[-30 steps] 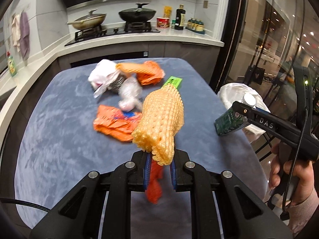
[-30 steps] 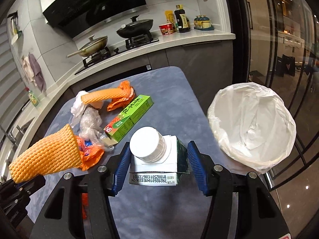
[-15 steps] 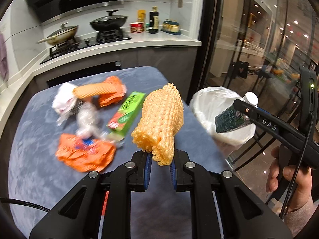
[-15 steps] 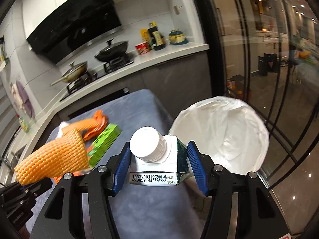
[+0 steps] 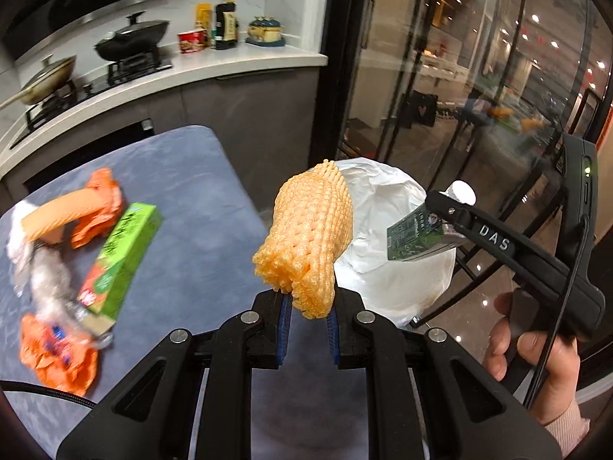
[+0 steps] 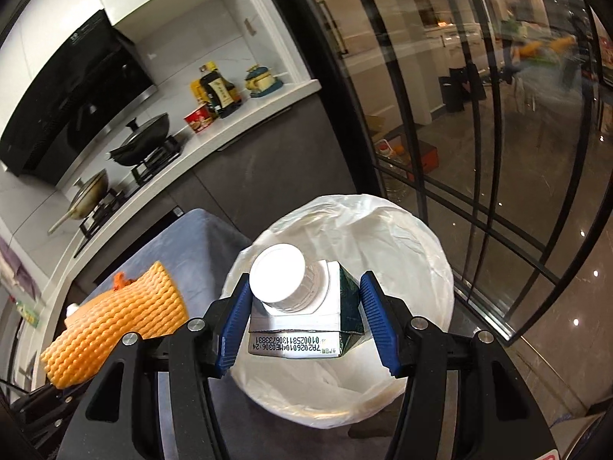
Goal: Collect trash
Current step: 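Carry the white carton to the bin with the right tool while the left tool carries the mesh sleeve, then open both tools over the bin, dropping the carton and mesh sleeve, then grasp the red plastic bag from the table with the left tool, then grasp the clear plastic bag with the right tool while the left tool holds the red bag, then carry the clear bag to the bin with the right tool while the left tool carries the red bag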
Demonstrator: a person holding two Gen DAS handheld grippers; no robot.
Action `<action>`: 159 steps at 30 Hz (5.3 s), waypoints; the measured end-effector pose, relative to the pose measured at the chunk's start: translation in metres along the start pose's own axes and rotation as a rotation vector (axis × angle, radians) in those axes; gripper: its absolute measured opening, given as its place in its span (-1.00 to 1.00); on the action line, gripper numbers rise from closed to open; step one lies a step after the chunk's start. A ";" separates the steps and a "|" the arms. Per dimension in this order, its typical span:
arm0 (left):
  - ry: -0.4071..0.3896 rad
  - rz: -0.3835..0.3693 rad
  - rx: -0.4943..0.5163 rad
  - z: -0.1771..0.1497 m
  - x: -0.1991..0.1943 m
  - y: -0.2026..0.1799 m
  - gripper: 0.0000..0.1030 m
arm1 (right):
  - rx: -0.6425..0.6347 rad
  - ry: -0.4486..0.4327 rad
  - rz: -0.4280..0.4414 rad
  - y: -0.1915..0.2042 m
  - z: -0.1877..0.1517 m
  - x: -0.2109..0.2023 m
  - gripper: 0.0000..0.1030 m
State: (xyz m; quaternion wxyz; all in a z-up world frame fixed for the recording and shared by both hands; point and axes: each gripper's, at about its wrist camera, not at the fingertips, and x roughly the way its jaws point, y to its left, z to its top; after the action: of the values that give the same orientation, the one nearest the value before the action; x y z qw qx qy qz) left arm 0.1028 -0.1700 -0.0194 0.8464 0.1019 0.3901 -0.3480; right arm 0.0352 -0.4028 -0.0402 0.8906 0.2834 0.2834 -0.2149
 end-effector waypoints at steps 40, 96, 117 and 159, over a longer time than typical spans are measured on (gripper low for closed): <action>0.002 0.096 -0.026 0.012 0.010 -0.003 -0.14 | 0.002 -0.048 0.028 0.006 0.000 -0.031 0.10; 0.179 0.330 -0.413 -0.167 -0.081 0.179 0.18 | -0.373 0.189 0.211 0.198 -0.131 -0.037 0.23; 0.087 0.359 -0.482 -0.147 -0.110 0.239 -0.33 | -0.469 0.207 0.277 0.276 -0.147 -0.009 0.23; 0.033 0.402 -0.550 -0.111 -0.109 0.306 -0.33 | -0.544 0.284 0.367 0.358 -0.160 0.055 -0.44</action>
State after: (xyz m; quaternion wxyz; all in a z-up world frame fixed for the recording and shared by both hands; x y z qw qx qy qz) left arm 0.1922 0.1601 -0.0450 0.8874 -0.0498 0.4551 -0.0545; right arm 0.2097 -0.0472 -0.0462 0.9090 0.1092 0.3955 0.0733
